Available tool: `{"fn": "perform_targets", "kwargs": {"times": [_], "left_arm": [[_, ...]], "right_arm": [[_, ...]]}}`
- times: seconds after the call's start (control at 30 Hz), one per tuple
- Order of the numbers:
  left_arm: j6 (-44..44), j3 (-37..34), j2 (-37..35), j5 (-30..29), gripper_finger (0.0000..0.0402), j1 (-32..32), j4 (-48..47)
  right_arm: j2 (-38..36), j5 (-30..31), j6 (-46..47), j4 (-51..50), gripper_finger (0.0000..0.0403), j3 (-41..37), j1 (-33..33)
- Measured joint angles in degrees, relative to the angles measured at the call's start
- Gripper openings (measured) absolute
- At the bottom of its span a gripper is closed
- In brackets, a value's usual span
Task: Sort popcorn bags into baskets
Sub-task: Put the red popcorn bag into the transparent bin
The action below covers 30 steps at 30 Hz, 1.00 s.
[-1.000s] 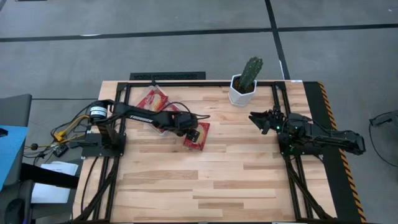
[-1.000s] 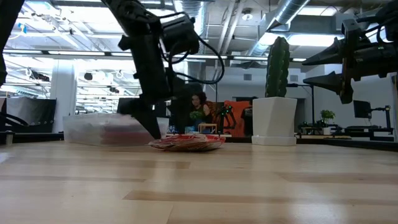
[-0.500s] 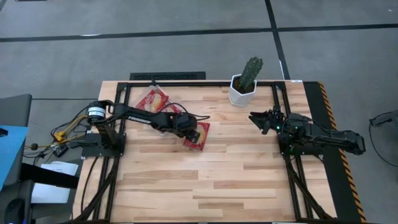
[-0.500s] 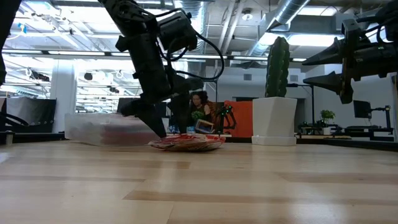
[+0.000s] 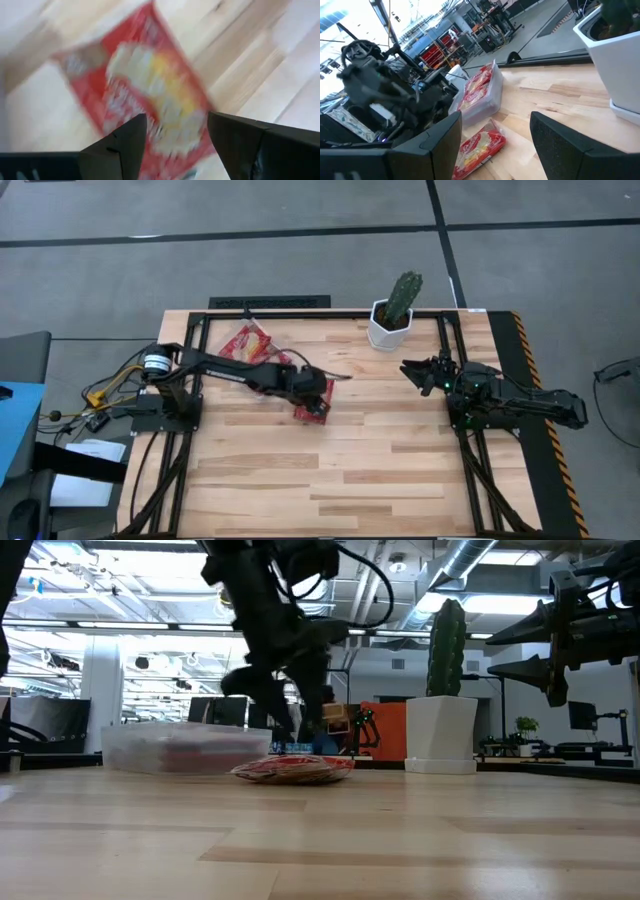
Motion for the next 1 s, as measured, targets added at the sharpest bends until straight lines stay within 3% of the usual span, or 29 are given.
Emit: {"fn": "perform_targets", "kwargs": {"times": [0.27, 0.43, 0.57, 0.7, 1.0], "left_arm": [[-4.92, 0.31, 6.68, -3.98, 0.0199, -3.17, 0.25], [-5.53, 0.32, 8.97, -2.87, 0.0199, -3.17, 1.35], [-3.39, 0.35, 10.05, 0.75, 0.0199, -3.31, 5.24], [-2.56, 0.23, 11.03, 8.89, 0.0199, -4.21, 9.49], [-6.31, 0.66, 8.64, 10.83, 0.0199, -4.15, 4.53]], "right_arm": [[0.20, -0.40, 0.24, 0.05, 0.0260, -0.01, 0.05], [1.16, -1.01, 0.22, 0.36, 0.0260, -0.04, 0.07], [1.15, -1.25, 0.22, 0.44, 0.0260, -0.04, 0.00], [1.10, -1.38, 0.20, 0.33, 0.0260, -0.04, 0.00], [1.07, -1.43, 0.02, -0.01, 0.0260, -0.02, 0.00]]}}
